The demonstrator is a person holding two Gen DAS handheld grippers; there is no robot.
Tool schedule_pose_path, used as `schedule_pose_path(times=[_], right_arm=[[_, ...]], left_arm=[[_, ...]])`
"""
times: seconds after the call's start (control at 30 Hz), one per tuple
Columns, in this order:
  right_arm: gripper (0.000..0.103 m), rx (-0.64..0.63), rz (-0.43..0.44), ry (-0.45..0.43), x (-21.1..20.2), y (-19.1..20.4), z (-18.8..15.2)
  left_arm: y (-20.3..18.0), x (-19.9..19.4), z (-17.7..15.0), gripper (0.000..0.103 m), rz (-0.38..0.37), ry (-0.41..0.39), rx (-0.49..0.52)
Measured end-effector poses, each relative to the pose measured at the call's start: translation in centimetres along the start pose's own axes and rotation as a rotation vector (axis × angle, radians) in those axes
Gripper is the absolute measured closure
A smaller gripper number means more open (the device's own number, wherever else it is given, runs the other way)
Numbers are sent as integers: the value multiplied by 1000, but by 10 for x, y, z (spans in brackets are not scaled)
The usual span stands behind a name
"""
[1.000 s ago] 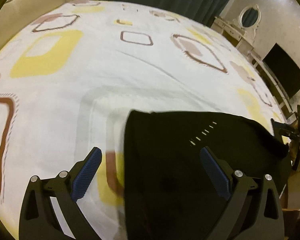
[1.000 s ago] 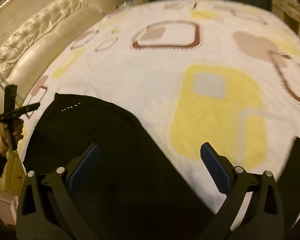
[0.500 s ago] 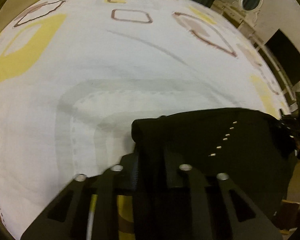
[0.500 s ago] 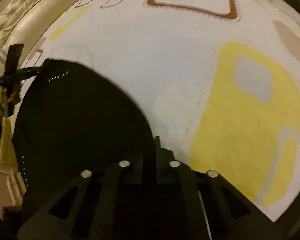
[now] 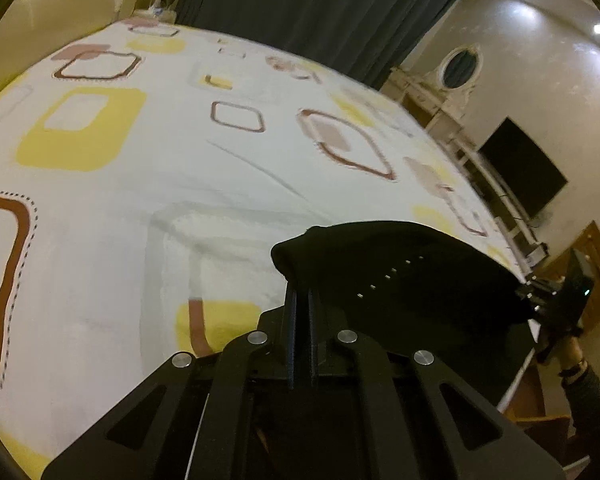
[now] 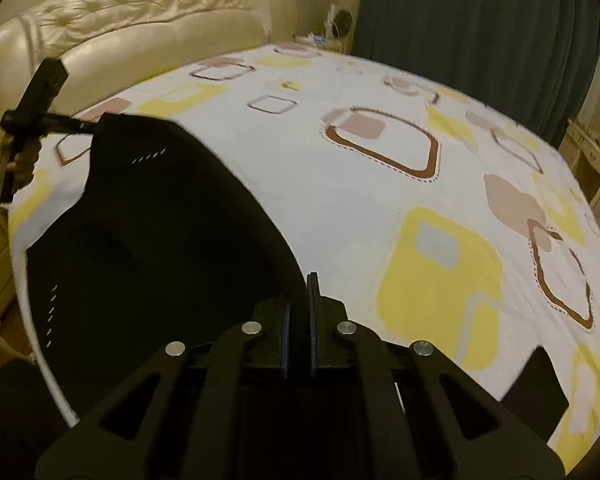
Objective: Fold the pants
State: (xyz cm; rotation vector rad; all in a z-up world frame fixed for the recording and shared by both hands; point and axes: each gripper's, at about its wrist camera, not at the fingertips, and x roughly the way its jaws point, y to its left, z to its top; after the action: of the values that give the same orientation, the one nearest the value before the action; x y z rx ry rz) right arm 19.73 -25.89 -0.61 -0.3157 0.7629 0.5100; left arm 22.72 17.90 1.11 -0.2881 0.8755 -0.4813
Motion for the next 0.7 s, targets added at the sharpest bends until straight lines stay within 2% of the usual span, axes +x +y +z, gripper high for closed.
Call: schedule_pose_path(times=[0.17, 0.4, 0.6, 0.7], right_arm=[[97, -44, 21, 20, -19, 35, -40], [97, -50, 38, 82, -29, 62, -88], [97, -63, 47, 166, -18, 76, -123], [97, -53, 39, 174, -16, 80, -131]], left_arm=[[-16, -25, -37, 98, 0, 5, 13], [-12, -51, -85, 98, -18, 1, -40], [0, -43, -122, 98, -30, 55, -99], [1, -37, -135, 98, -19, 71, -116]])
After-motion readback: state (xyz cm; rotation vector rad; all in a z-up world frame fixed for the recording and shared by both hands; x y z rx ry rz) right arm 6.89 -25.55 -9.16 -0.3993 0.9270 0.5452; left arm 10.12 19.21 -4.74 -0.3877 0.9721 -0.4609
